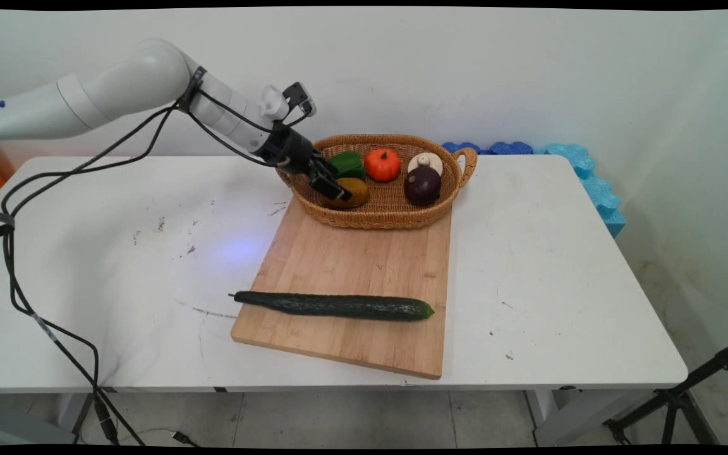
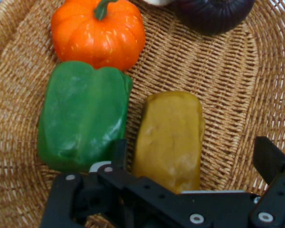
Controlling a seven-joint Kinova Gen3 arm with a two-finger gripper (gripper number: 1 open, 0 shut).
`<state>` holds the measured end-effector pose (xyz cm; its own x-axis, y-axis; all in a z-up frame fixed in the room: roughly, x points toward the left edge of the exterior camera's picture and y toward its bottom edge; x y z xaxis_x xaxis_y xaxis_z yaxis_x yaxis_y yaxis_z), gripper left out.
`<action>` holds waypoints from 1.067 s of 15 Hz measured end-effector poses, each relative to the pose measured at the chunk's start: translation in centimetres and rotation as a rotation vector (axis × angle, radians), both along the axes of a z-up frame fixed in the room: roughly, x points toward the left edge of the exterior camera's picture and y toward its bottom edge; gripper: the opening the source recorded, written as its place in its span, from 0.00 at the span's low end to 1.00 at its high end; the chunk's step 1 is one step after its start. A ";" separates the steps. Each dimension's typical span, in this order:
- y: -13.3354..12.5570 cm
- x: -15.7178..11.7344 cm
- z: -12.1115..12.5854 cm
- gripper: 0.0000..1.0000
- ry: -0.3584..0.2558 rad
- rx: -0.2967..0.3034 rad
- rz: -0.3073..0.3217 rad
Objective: Pick up the potato from the vegetable basket, then place the picked object on the cutting board
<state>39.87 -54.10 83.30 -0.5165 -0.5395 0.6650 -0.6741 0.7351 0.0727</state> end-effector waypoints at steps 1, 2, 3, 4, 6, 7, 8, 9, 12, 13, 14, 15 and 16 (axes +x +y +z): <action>-0.1 -0.1 -0.2 1.00 -0.002 0.000 -0.002; -0.1 -0.2 -0.5 1.00 -0.005 0.001 -0.005; -0.2 -0.2 -0.6 1.00 -0.007 0.001 -0.008; -0.2 -0.3 -0.7 1.00 -0.008 0.001 -0.009; -0.2 -0.4 -1.0 1.00 -0.011 0.001 -0.013; -0.3 -0.4 -1.1 0.00 -0.011 0.000 -0.015; -0.3 -0.5 -1.2 0.00 -0.012 -0.001 -0.017; -0.3 -0.6 -1.3 0.00 -0.013 -0.002 -0.022; -0.4 -0.9 -1.3 0.00 -0.014 -0.009 -0.034; -0.5 -1.0 -1.2 0.00 -0.013 -0.012 -0.037; -0.5 -1.1 -1.2 0.00 -0.012 -0.014 -0.038; -0.6 -1.2 -0.9 0.00 -0.009 -0.019 -0.039; -0.6 -1.3 -0.6 0.00 -0.006 -0.024 -0.036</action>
<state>38.58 -54.73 82.73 -0.5390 -0.5047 0.6743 -0.6476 0.7603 0.0514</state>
